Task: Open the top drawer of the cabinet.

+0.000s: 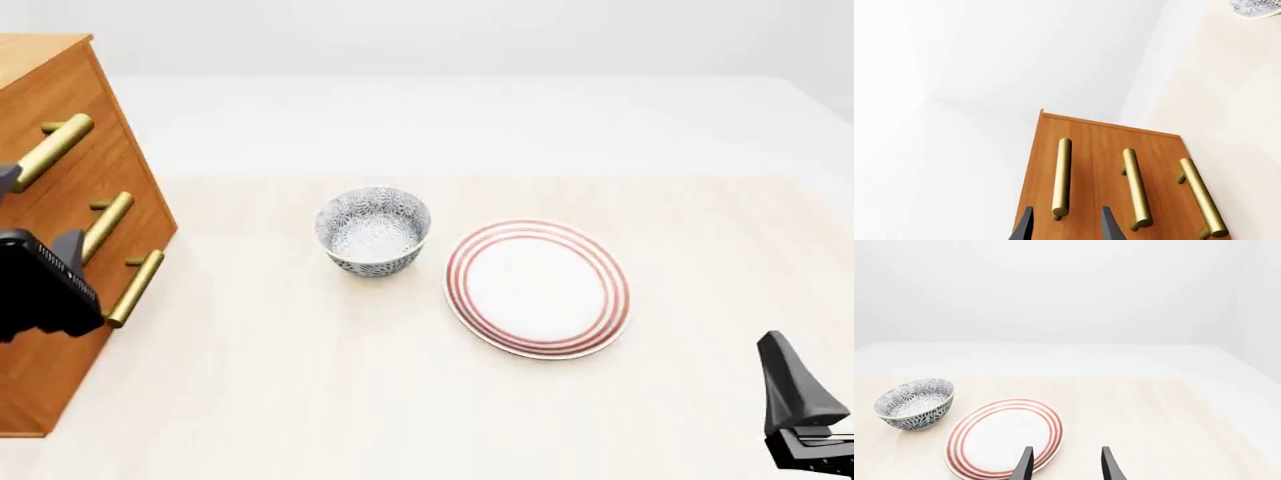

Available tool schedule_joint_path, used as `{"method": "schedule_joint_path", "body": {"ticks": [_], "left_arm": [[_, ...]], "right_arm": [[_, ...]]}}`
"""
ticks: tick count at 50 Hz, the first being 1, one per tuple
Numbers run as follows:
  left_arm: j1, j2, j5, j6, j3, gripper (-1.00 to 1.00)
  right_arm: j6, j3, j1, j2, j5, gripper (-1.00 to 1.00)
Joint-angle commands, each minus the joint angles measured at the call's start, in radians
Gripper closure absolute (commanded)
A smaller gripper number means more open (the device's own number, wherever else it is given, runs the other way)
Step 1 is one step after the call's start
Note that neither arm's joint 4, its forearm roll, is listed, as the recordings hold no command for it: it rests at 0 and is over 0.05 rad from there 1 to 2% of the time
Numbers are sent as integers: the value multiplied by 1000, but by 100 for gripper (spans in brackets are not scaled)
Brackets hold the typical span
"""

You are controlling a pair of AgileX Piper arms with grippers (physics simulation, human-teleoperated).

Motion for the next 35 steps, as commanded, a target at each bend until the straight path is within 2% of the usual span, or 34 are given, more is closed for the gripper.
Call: {"method": "schedule_joint_path", "body": {"ticks": [1, 16, 35], "left_arm": [[14, 78, -68, 18, -12, -100], [45, 170, -151, 31, -27, -100], [89, 242, -158, 22, -112, -100]], "right_arm": [[0, 0, 0, 0, 0, -100], [0, 0, 0, 0, 0, -100], [0, 0, 0, 0, 0, -100]]}}
